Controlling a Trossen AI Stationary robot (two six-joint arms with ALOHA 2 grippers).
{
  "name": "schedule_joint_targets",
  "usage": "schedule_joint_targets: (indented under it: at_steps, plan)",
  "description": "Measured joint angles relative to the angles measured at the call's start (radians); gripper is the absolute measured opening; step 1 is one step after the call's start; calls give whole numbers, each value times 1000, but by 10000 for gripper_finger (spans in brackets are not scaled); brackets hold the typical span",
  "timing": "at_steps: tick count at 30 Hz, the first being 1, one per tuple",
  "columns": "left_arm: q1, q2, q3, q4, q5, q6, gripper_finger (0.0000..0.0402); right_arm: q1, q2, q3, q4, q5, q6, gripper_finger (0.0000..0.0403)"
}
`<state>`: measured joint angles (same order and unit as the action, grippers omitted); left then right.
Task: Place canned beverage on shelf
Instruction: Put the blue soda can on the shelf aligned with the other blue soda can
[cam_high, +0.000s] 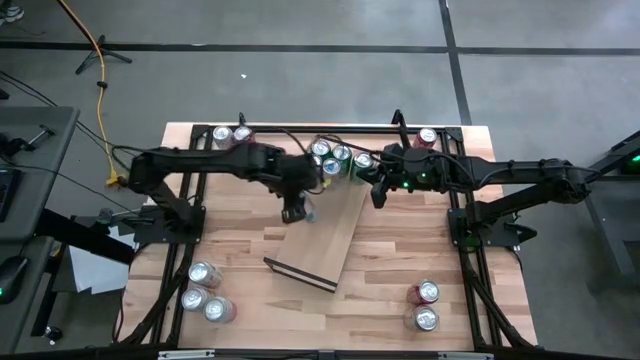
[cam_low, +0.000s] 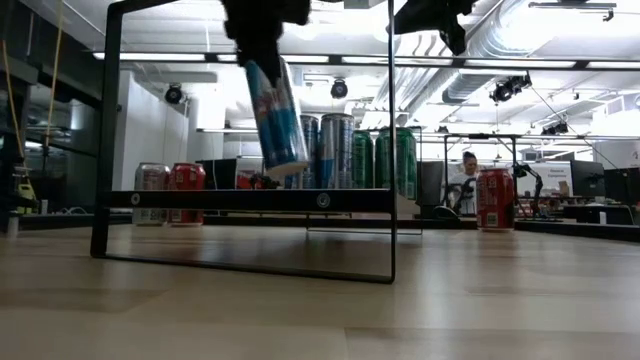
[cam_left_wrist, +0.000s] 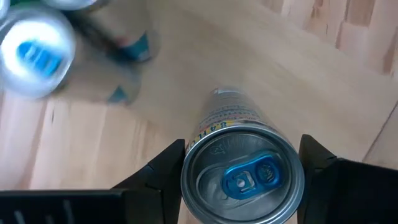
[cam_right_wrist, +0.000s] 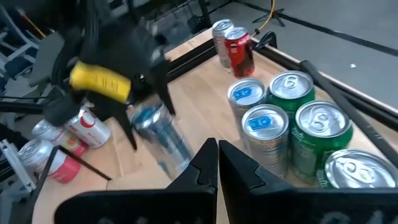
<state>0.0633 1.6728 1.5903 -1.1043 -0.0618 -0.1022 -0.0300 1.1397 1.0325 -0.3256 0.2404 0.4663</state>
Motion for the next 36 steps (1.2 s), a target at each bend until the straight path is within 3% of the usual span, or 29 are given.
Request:
schedule_joint_targets:
  at_steps: [9,17,24,36]
  plan:
    - [-27,174,142,-122,-56,171,146,0,0,0,0,91,-3,0]
    - [-33,188,154,-122,-64,268,153,-1,0,0,0,92,-3,0]
    - [-33,188,154,-121,-100,271,240,-1,0,0,0,91,-3,0]
    - [-26,150,218,-156,-96,194,247,-1,0,0,0,91,-13,0]
